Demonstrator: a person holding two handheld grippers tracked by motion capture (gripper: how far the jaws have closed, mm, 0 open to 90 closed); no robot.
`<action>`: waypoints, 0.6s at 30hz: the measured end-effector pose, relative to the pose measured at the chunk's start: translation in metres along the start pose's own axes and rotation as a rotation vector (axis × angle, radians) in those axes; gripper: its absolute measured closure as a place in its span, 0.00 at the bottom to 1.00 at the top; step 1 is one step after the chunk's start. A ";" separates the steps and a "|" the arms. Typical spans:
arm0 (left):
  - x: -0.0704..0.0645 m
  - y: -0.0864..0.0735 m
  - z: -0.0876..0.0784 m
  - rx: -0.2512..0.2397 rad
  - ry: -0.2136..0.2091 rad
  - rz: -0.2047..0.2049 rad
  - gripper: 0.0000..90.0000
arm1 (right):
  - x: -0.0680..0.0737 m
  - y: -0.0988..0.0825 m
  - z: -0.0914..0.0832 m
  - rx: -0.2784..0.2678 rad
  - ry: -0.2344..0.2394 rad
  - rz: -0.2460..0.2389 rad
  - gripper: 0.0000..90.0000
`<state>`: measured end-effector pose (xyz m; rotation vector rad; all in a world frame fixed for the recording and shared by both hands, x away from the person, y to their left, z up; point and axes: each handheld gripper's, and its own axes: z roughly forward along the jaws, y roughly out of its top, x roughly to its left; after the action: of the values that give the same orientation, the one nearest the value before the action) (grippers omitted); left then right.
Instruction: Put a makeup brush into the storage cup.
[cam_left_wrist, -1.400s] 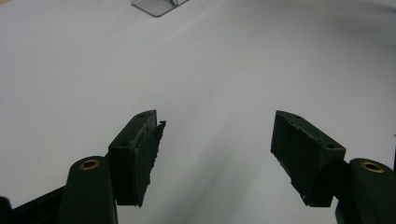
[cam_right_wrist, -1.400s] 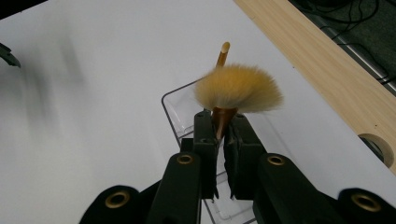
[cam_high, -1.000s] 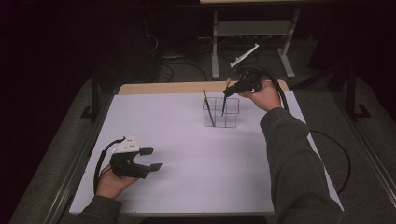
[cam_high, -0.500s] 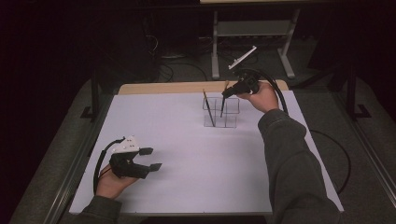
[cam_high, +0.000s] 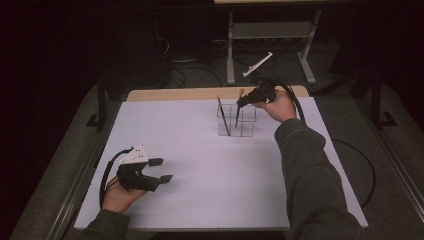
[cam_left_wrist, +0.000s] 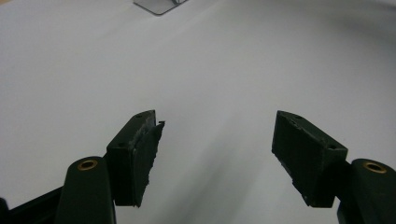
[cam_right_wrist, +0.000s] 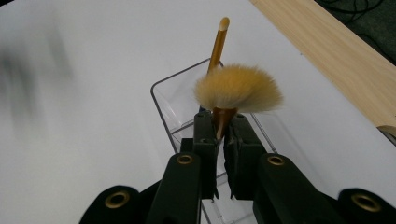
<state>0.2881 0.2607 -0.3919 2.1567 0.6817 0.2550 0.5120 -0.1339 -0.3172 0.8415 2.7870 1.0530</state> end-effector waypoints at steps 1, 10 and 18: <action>0.000 0.000 0.000 0.002 0.000 0.003 0.34 | 0.000 -0.001 0.001 0.004 0.000 0.005 0.92; 0.001 0.000 0.000 0.005 0.001 0.011 0.34 | -0.004 -0.009 0.005 0.006 0.002 0.020 0.92; 0.000 0.000 0.001 -0.001 -0.001 0.000 0.34 | -0.003 -0.010 0.010 0.012 0.009 0.023 0.92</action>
<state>0.2885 0.2603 -0.3927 2.1551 0.6814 0.2545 0.5121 -0.1356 -0.3316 0.8736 2.8006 1.0473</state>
